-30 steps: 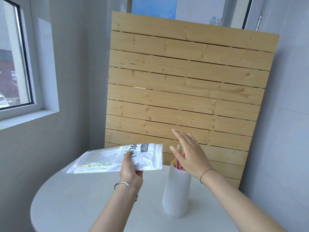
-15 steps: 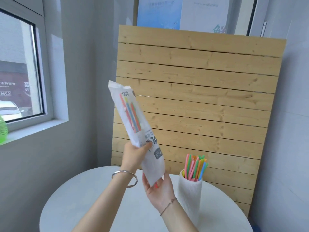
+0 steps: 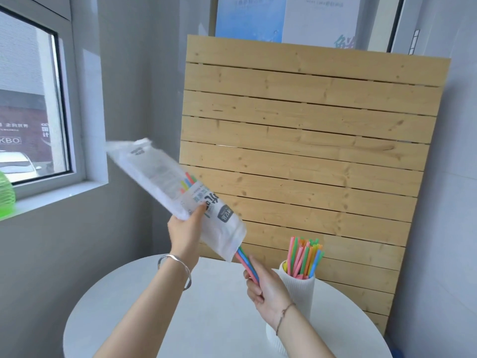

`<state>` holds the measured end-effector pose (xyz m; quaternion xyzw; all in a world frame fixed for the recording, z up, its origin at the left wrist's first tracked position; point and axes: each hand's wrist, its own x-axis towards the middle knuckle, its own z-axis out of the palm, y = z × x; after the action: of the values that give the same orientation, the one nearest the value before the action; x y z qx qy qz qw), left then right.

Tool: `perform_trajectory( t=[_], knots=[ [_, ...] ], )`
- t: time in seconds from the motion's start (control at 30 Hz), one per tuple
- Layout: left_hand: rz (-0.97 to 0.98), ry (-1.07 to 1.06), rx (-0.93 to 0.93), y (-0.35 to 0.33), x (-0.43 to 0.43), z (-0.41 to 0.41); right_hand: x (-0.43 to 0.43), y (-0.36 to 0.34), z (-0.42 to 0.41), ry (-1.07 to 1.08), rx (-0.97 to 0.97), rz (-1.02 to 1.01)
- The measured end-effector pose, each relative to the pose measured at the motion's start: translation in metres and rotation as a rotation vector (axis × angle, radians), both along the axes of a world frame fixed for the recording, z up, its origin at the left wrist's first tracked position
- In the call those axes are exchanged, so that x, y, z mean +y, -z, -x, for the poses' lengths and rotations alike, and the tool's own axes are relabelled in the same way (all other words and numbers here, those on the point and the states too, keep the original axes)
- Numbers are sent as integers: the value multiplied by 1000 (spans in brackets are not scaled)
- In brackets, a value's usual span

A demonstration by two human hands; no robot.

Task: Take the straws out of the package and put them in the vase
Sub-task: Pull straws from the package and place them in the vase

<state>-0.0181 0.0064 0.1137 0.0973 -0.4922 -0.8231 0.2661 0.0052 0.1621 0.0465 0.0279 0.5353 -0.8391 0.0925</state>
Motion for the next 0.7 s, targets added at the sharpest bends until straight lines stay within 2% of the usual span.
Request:
perform_trajectory(
  t=[0.13, 0.2, 0.27, 0.37, 0.43, 0.57, 0.7],
  knots=[
    [-297, 22, -93, 7, -10, 4, 14, -14, -1, 70, 130, -210],
    [-389, 24, -118, 14, -12, 5, 18, -19, -2, 111, 149, -216],
    [-432, 12, -146, 22, -9, 3, 22, -27, -2, 174, 151, -124],
    [-509, 25, -158, 28, 1, 0, 26, -38, -1, 189, 199, 200],
    [-566, 63, -162, 30, 11, -1, 20, -41, -3, 149, 269, 261],
    [-638, 212, -196, 35, 37, -5, 2, -34, -2, 169, 336, -40],
    [-650, 256, -209, 39, 37, -3, 20, -45, 6, 439, 437, -242]
  ],
)
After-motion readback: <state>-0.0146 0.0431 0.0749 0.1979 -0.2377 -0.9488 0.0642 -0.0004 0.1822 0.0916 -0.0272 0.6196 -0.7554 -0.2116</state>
